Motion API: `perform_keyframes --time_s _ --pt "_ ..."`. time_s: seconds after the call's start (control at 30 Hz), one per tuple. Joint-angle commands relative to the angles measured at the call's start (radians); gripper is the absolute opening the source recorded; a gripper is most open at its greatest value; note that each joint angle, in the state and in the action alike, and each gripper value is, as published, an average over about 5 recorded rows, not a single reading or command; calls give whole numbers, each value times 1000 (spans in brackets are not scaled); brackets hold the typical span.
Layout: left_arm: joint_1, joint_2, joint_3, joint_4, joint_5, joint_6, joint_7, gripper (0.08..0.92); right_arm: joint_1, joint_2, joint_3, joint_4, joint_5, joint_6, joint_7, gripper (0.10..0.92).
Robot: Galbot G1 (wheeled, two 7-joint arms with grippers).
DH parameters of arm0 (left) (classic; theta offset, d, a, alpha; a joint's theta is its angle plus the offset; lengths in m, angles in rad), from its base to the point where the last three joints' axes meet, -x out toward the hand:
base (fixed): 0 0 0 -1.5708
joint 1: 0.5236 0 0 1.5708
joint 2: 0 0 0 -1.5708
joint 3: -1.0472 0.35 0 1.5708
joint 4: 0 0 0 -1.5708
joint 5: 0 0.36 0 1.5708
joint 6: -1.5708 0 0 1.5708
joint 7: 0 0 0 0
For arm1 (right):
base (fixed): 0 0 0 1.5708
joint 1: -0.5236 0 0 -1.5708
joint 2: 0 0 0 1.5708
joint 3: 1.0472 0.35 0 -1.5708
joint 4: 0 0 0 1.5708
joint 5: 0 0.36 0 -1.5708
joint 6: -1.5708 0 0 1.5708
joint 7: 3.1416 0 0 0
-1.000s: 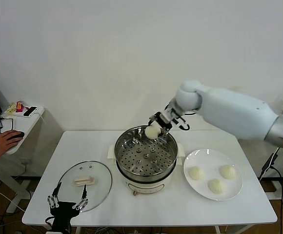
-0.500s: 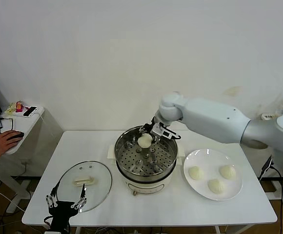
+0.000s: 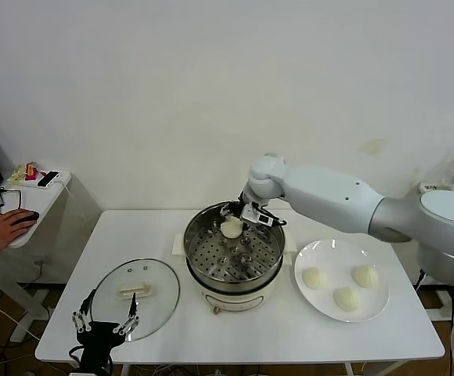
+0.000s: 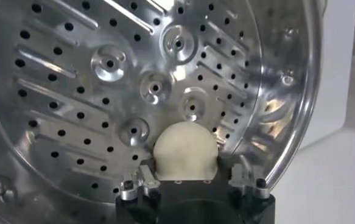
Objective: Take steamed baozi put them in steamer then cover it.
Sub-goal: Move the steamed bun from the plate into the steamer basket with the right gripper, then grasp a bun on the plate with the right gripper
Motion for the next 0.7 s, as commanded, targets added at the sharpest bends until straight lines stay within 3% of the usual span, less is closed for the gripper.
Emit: perform_keyframes --time_s 0.03,0.17,0.7 --pt "6 0 4 -11 2 1 -1 823 76 -59 -16 81 245 -134 -64 776" --pt "7 5 7 -18 0 1 1 823 164 -156 -21 163 412 -317 -135 819" --pt "-35 79 20 -21 -22 12 14 823 267 -709 -20 561 545 -723 -175 823"
